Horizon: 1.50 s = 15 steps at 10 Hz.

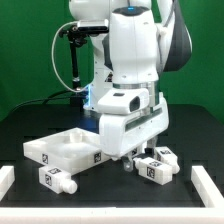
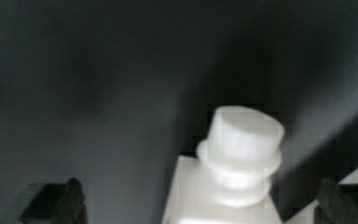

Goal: Assemble one leg

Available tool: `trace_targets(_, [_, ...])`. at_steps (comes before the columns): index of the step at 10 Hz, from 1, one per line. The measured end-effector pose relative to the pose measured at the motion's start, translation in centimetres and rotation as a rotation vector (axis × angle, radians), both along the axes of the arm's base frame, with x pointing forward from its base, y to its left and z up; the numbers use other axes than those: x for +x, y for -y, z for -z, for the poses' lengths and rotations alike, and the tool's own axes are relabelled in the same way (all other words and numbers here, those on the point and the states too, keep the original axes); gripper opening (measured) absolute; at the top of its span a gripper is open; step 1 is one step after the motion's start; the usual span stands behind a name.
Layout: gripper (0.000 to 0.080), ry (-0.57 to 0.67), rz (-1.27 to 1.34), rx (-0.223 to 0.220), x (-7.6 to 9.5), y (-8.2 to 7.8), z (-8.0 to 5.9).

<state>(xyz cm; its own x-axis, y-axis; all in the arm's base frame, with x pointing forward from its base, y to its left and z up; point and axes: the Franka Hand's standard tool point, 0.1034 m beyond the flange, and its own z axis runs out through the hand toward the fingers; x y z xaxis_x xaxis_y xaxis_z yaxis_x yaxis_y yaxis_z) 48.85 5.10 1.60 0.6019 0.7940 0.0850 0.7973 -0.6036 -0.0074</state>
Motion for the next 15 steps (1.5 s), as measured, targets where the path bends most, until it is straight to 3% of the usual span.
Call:
trace_targets(4, [0.065, -0.003, 0.014, 0.006, 0.7, -1.0, 0.8])
trace_targets(6, [0.0404, -0.003, 0.014, 0.005, 0.7, -0.9, 0.8])
trace_targets(7, [0.0404, -0.003, 0.015, 0.005, 0.7, -0.9, 0.8])
trace_targets(8, [0.0285, -0.003, 0.015, 0.005, 0.7, -0.9, 0.8])
trace_targets(9, [0.0285, -0.008, 0.017, 0.003, 0.7, -0.7, 0.6])
trace_targets(10, [0.0285, -0.015, 0.039, -0.002, 0.7, -0.3, -1.0])
trace_targets(11, [0.0285, -0.008, 0.068, -0.006, -0.1, -0.2, -2.6])
trace_targets(14, [0.0285, -0.008, 0.21, -0.016, -6.3, -2.0, -6.8])
trace_targets(15, [0.0285, -0.008, 0.28, -0.01, -7.6, -3.4, -6.8])
